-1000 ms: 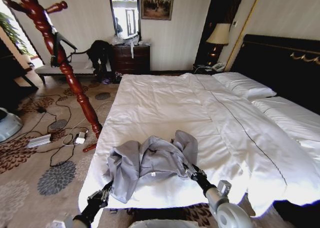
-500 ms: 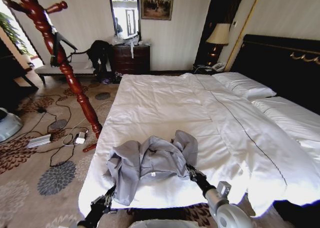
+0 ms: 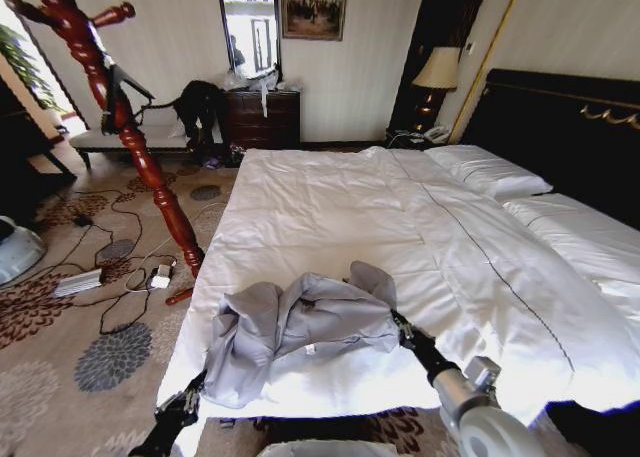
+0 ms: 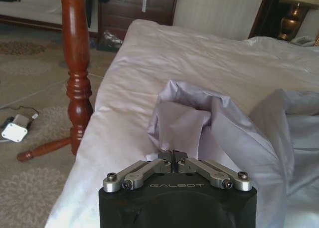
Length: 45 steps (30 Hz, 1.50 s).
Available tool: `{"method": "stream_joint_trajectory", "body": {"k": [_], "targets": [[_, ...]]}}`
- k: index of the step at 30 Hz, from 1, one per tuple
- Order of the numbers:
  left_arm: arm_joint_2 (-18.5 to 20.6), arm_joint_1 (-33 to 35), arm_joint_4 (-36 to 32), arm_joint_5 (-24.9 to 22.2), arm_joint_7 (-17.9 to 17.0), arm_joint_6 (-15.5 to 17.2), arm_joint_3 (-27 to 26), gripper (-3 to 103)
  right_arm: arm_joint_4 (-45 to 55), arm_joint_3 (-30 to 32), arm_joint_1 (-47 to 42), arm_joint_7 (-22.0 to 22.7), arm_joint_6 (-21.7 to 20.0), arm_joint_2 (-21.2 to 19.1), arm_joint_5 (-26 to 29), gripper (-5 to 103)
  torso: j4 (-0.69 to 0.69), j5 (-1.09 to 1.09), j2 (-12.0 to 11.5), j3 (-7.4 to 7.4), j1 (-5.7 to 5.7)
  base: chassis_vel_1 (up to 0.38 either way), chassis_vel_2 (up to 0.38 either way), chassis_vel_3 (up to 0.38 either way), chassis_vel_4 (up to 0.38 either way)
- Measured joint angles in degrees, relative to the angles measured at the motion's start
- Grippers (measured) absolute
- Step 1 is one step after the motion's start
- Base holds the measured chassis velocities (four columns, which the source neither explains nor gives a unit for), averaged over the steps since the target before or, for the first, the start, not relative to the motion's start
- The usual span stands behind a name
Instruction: Pick up the clothes from the bed and hang them on the clothes hanger.
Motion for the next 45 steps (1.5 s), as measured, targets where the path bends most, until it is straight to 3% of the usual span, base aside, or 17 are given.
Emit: {"method": "stream_joint_trajectory", "body": {"k": [6, 11, 16, 27, 29, 31, 32, 34, 36, 38, 39, 41, 45], "targets": [[0.84, -2.32, -1.63, -2.46, -0.75, 0.2, -4.13, 1, 3.89, 7.74, 6.44, 5.49, -1.94, -4.97, 11.0, 0, 0.0, 0.0, 0.0, 0.0, 0.0, 0.0, 0.0, 0.0, 0.0], [1.46, -3.11, -0.88, -6.57, -1.61, 0.95, -7.2, 1, 4.36, 11.6, 8.09, 6.91, -2.25, -7.38, 13.85, 0, 0.01, 0.0, 0.0, 0.0, 0.0, 0.0, 0.0, 0.0, 0.0], [1.5, -5.25, 1.67, -10.37, -4.02, 2.61, -9.09, 1, 4.0, 12.31, 8.03, 7.65, -2.25, -6.97, 14.33, 0, 0.0, 0.0, 0.0, 0.0, 0.0, 0.0, 0.0, 0.0, 0.0], [2.52, -9.63, 3.02, -9.14, -6.36, 6.98, -7.9, -1, 3.76, 8.64, 5.72, 6.1, -2.6, -3.16, 11.28, 0, -0.01, -0.02, 0.0, 0.0, 0.0, 0.0, 0.0, 0.0, 0.0], [3.29, -9.39, 3.25, -8.86, -6.34, 8.1, -7.79, 15, 2.58, 7.58, 4.64, 5.34, -2.71, -1.86, 10.3, 0, -0.01, -0.01, 0.0, 0.0, 0.0, 0.0, 0.0, 0.0, 0.0], [3.47, -9.02, 3.29, -8.85, -6.25, 8.5, -7.81, 15, 2.04, 7.18, 4.31, 4.88, -2.71, -1.49, 9.53, 0, -0.01, -0.01, 0.0, 0.0, 0.0, 0.0, 0.0, 0.0, 0.0], [3.77, -7.92, 3.28, -9.0, -5.67, 9.34, -8.05, 25, 1.29, 6.56, 4.06, 4.32, -2.61, -1.06, 8.27, 0, -0.01, -0.01, 0.0, 0.0, 0.0, 0.0, 0.0, 0.0, 0.0], [3.89, -7.26, 3.21, -9.07, -5.2, 9.76, -8.22, 25, 1.01, 6.35, 4.06, 4.15, -2.57, -0.96, 7.88, 0, -0.01, -0.02, 0.0, 0.0, 0.0, 0.0, 0.0, 0.0, 0.0], [4.66, -2.84, 2.58, -7.94, -2.8, 10.59, -8.41, 36, -0.06, 5.69, 4.52, 3.79, -2.39, -0.86, 6.96, 0, -0.01, 0.01, 0.0, 0.0, 0.0, 0.0, 0.0, 0.0, 0.0], [4.78, 0.65, 3.17, -4.09, -1.58, 8.13, -7.61, 47, -0.7, 5.34, 5.26, 3.73, -2.3, -1.1, 6.7, 0, 0.03, 0.01, 0.0, 0.0, 0.0, 0.0, 0.0, 0.0, 0.0], [4.78, 0.65, 3.17, -4.09, -1.58, 8.13, -7.61, 47, -0.7, 5.34, 5.26, 3.73, -2.3, -1.1, 6.7, 0, 0.03, 0.01, 0.0, 0.0, 0.0, 0.0, 0.0, 0.0, 0.0], [4.29, 1.85, 3.99, -2.46, -1.46, 4.7, -7.21, 52, -1.11, 5.15, 5.74, 3.72, -2.26, -1.35, 6.67, 0, 0.03, -0.01, 0.0, 0.0, 0.0, 0.0, 0.0, 0.0, 0.0], [3.49, 1.63, 1.13, -6.91, -0.97, 3.36, -7.19, 68, -1.34, 4.9, 5.8, 3.67, -2.21, -1.28, 6.59, 0, 0.01, -0.01, 0.0, 0.0, 0.0, 0.0, 0.0, 0.0, 0.0]]}}
